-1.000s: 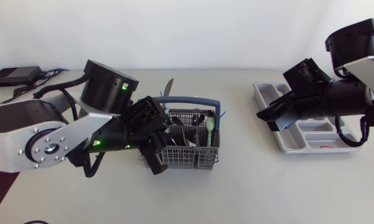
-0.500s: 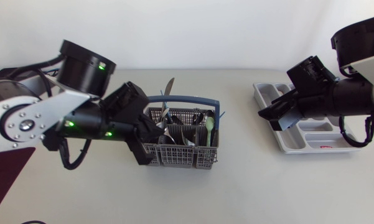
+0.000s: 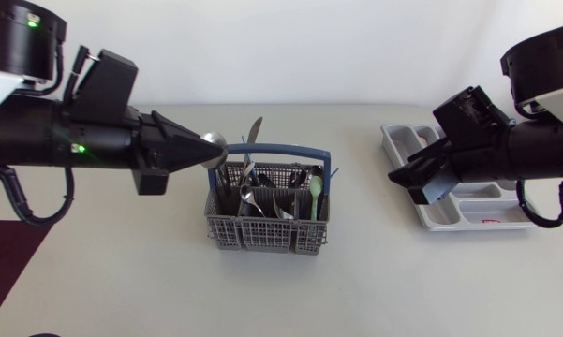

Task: Sort the cutlery from the basket into the organizer compartments.

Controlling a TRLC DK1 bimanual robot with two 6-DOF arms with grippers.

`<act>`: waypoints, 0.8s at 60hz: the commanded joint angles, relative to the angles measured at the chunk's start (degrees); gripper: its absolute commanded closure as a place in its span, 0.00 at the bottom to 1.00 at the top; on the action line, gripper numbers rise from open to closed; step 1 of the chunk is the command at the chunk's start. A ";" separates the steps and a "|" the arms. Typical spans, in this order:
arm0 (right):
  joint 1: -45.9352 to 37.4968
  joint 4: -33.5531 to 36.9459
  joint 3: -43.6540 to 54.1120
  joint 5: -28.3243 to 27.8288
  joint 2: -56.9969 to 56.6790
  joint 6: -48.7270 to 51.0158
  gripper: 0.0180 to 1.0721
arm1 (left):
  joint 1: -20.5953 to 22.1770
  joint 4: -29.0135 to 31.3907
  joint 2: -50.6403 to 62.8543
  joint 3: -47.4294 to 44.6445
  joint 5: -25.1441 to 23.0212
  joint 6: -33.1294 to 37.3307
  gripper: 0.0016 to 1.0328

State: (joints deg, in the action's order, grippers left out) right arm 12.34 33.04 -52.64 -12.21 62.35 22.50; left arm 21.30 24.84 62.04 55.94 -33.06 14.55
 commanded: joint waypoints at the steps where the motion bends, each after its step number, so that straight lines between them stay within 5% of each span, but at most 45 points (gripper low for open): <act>1: 0.76 1.06 -0.80 -0.19 -1.61 -0.18 0.37 | -0.56 1.00 -3.42 3.47 -1.66 -1.27 0.97; 12: 1.37 2.30 -1.41 -2.82 -5.31 0.53 0.35 | 0.15 3.37 -5.97 5.84 -3.24 -1.19 0.97; 48: 2.08 4.40 6.32 -20.40 -16.38 6.68 0.35 | 18.25 -0.67 6.78 12.35 -4.12 -1.19 0.97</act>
State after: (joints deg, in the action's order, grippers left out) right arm 13.85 36.38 -48.51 -30.81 46.74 27.24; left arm 38.11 25.41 67.20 65.01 -35.86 14.52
